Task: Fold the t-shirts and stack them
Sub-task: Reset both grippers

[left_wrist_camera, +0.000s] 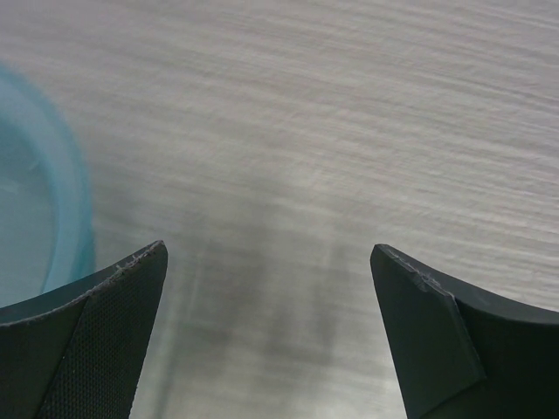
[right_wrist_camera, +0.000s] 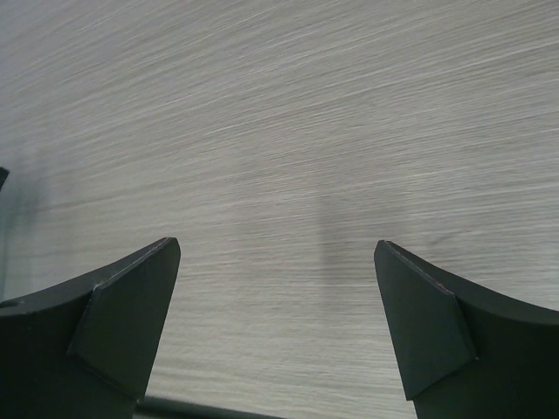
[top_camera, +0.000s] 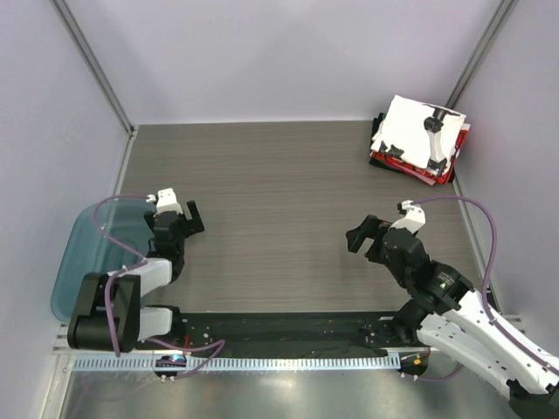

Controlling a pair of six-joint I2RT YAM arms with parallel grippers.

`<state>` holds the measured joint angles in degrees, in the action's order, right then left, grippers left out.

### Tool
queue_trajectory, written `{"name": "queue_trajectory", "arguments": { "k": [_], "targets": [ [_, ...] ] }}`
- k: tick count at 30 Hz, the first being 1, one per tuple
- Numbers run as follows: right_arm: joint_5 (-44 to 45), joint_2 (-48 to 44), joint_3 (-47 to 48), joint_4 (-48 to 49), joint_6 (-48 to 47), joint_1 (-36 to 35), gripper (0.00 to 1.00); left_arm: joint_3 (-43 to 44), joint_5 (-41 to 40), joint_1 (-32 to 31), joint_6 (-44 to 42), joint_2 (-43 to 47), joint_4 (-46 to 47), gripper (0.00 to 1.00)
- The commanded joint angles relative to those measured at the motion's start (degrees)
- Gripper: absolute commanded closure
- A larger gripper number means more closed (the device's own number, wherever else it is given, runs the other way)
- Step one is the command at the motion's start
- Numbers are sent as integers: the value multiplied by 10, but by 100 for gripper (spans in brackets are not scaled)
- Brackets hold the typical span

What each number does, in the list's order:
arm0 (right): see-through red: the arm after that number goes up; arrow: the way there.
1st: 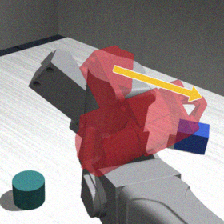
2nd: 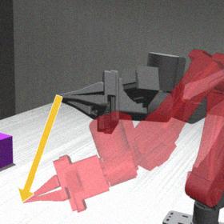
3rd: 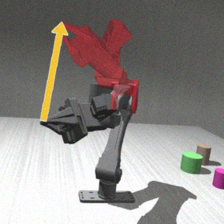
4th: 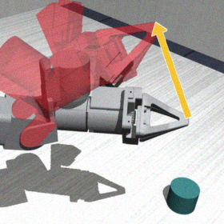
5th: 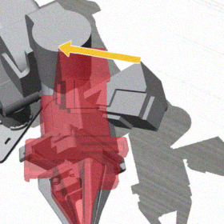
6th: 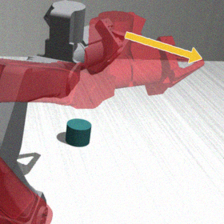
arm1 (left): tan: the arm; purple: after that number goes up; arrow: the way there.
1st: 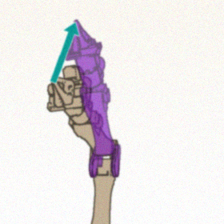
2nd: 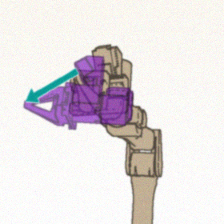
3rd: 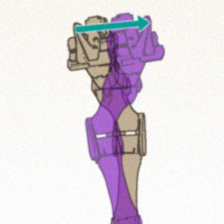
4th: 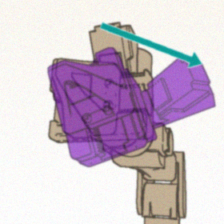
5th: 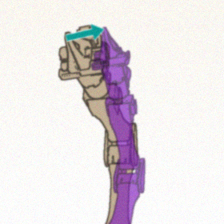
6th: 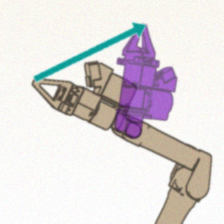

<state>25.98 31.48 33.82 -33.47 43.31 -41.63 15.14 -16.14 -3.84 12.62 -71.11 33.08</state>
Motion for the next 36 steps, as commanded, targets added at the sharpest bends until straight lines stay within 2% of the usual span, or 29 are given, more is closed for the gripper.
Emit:
{"name": "queue_trajectory", "arguments": {
  "k": [1,7,9,15,23,36],
  "targets": [
    [96,-4,37,-36,18,-2,0,23,52,15,-62,-43,165,0],
    [256,-17,79,-116,42,-3,1,17,103,17,-80,-143,263,6],
    [320,-27,86,-137,64,-3,0,24,101,17,-79,-141,248,2],
    [419,-20,111,-150,69,-2,0,23,96,14,-80,-140,249,0],
    [427,14,139,-163,60,-3,0,19,77,6,-82,-141,257,0],
    [401,-35,113,-141,61,-2,0,11,45,-10,-89,-141,275,0]
  ]
}}
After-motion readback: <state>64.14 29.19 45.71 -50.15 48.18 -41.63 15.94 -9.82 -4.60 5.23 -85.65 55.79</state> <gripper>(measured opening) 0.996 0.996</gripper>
